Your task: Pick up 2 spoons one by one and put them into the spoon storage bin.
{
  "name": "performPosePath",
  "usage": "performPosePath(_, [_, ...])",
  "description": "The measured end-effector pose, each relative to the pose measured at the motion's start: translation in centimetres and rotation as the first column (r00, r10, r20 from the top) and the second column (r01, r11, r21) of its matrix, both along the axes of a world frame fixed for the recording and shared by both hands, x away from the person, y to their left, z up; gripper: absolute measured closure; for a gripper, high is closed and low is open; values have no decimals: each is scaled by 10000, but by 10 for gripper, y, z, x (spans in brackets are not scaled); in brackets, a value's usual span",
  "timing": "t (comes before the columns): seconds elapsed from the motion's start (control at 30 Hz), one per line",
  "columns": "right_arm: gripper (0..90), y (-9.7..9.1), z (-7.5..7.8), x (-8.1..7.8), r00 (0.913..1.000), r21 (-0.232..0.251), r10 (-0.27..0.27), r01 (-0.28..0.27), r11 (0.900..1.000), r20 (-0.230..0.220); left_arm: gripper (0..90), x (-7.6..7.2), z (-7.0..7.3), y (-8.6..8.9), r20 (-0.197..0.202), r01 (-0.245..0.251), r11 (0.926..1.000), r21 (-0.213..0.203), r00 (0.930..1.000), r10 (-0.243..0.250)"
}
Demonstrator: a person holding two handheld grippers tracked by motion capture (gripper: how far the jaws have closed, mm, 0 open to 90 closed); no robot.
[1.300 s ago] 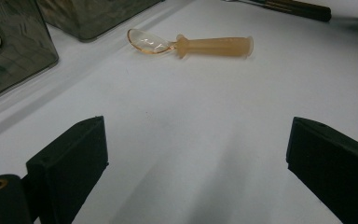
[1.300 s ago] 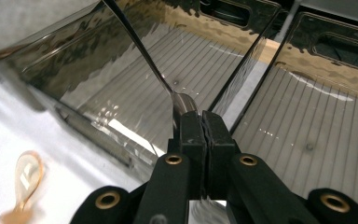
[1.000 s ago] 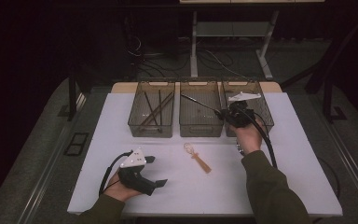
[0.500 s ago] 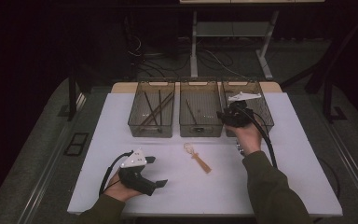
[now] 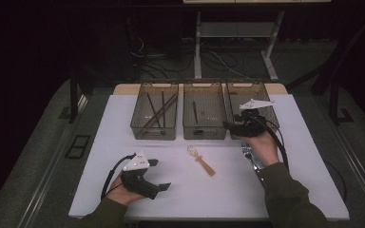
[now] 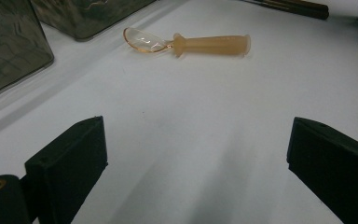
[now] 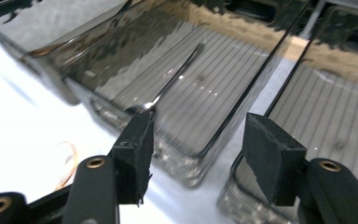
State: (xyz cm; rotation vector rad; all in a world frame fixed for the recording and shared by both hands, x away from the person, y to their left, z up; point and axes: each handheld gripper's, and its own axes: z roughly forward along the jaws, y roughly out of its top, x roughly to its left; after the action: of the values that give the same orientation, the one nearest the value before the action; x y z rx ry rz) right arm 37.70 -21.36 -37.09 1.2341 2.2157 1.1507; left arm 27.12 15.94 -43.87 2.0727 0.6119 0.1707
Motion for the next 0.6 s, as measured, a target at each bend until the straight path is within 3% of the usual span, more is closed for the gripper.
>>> performPosePath(0.23, [393, 0, -11, -17, 9947, 204, 852, -842, 9962, -567, 39, 0, 0, 0, -9, -13, 10000, -18, 10000, 13])
performPosePath(0.47, [387, 7, -28, -34, 9812, -54, 1559, -1575, 9875, -1134, 39, -1, 0, 0, -7, -14, 10000, -36, 10000, 14])
performPosePath(0.6, [385, 14, -36, -44, 9693, -220, 1955, -2009, 9794, -1493, 39, -1, 0, 0, -8, 23, 10000, -16, 10000, -23])
